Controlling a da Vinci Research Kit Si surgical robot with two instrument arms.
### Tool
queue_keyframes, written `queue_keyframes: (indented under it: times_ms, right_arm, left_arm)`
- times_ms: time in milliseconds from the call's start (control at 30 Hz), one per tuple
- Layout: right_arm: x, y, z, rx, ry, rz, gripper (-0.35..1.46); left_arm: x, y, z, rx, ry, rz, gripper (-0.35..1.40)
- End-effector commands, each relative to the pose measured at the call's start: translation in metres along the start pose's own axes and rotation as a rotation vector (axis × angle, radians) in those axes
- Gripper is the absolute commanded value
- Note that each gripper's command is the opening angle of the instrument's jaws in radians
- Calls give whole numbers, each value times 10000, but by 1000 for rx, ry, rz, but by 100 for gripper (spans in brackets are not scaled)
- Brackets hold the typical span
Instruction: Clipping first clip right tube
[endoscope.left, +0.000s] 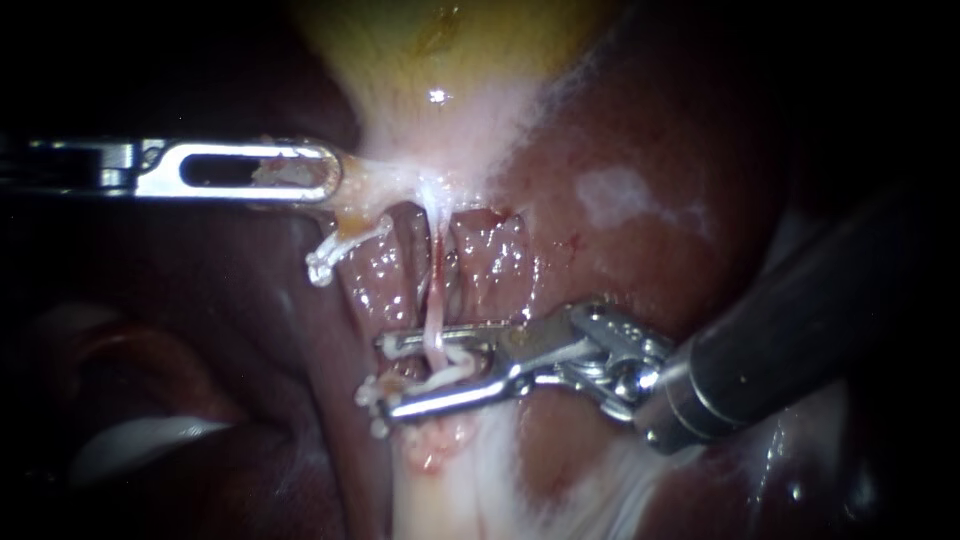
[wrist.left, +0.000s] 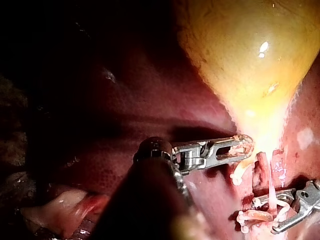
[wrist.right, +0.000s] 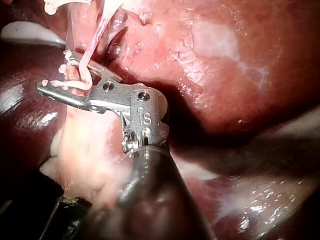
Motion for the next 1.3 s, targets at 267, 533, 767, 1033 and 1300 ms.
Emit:
queue_keyframes:
  times_ms: [267,533,767,1033,1300]
  right_arm:
    - [3,0,-1,3,11,1,42]
    - [4,0,-7,5,10,19,32]
    - [9,-2,-13,14,25,28,23]
    - [9,-4,-14,17,24,28,17]
    - [9,-5,-16,18,23,28,-10]
  left_arm:
    - [0,0,0,0,0,0,-35]
    - [0,0,0,-1,0,0,-35]
    - [0,0,0,0,0,0,-35]
    - [0,0,0,0,0,0,-35]
    - [0,0,0,0,0,0,-35]
